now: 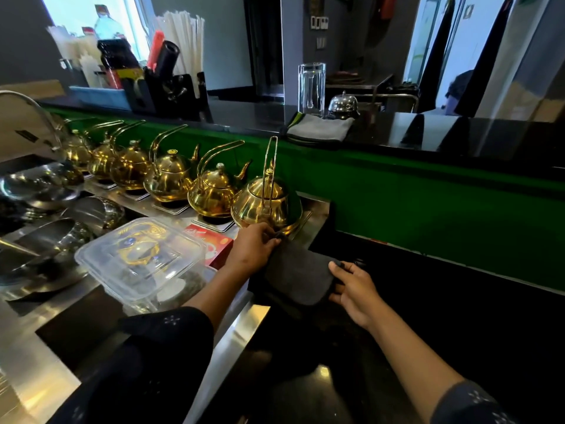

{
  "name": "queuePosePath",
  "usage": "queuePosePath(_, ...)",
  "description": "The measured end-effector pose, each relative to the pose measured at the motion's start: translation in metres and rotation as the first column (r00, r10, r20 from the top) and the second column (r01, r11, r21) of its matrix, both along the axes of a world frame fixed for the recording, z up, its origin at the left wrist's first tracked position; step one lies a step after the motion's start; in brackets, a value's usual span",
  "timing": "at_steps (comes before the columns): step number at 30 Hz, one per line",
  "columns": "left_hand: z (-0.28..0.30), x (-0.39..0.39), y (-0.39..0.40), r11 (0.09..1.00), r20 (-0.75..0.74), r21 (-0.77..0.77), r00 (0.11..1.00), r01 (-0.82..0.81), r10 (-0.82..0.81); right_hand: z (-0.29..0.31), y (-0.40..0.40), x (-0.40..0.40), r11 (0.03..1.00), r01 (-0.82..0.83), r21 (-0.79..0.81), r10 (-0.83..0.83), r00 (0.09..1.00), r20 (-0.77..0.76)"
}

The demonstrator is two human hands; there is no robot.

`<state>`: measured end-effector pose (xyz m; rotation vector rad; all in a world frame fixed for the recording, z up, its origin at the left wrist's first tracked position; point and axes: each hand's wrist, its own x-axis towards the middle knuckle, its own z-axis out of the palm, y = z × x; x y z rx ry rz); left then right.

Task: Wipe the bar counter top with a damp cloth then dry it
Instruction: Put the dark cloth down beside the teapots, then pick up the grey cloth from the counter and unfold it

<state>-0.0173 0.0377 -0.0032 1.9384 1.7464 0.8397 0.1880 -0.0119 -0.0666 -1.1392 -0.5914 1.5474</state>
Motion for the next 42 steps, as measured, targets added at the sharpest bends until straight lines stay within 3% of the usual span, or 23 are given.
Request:
queuePosePath(5,-0.015,0.001,0.003,0.999,-0.237,-0.02,0.971,-0.03,0.024,-0.02,0.003,-0.007,1.0,0.019,-0.018,-0.016,0.99,0.14)
queuePosePath(7,-0.02,0.002,-0.003,0.993,-0.376,0.084,0.921,-0.077,0.104,-0.028,0.003,-0.007,1.0,-0.019,0.014,0.013,0.95,0.313)
queuePosePath(10,-0.025,0.009,-0.017,0.979,-0.397,0.202,0.913,-0.013,0.094,-0.034,0.003,-0.008,0.991,-0.095,0.095,0.027,0.831,0.556)
queuePosePath(12,-0.03,0.014,-0.023,0.981,-0.416,0.124,0.905,0.15,-0.086,-0.033,0.003,-0.014,0.974,-0.095,0.204,-0.046,0.803,0.594)
queuePosePath(15,-0.042,0.017,-0.03,0.929,-0.502,-0.183,0.782,0.321,-0.369,-0.029,0.0,-0.031,0.948,-0.139,0.288,-0.06,0.807,0.587)
queuePosePath(17,-0.049,0.016,-0.033,0.918,-0.549,-0.238,0.736,0.317,-0.396,-0.03,-0.005,-0.04,0.932,-0.222,0.286,0.0,0.789,0.614)
queuePosePath(19,-0.045,0.017,-0.034,0.924,-0.53,-0.235,0.756,0.302,-0.383,-0.028,-0.004,-0.04,0.928,-0.238,0.287,-0.009,0.755,0.656)
queuePosePath(23,-0.002,0.033,-0.025,0.951,-0.442,-0.077,0.845,0.299,-0.301,0.012,0.016,-0.022,0.923,-0.132,0.362,-0.155,0.733,0.662)
queuePosePath(26,0.052,0.055,-0.009,0.935,-0.438,0.109,0.861,0.336,-0.258,0.063,0.046,-0.004,0.884,-0.105,0.456,-0.25,0.718,0.649)
queuePosePath(29,0.105,0.07,0.014,0.919,-0.442,0.202,0.869,0.338,-0.223,0.116,0.073,0.012,0.849,-0.091,0.52,-0.329,0.679,0.656)
queuePosePath(36,0.171,0.072,0.085,0.932,-0.439,0.267,0.892,0.246,-0.11,0.199,0.122,0.039,0.803,-0.149,0.577,-0.455,0.472,0.755)
queuePosePath(39,0.18,0.066,0.117,0.95,-0.413,0.233,0.906,0.208,-0.097,0.209,0.145,0.048,0.821,-0.217,0.529,-0.435,0.364,0.824)
queuePosePath(42,0.182,0.06,0.143,0.956,-0.44,0.178,0.888,0.233,-0.135,0.21,0.167,0.051,0.849,-0.34,0.403,-0.357,0.193,0.914)
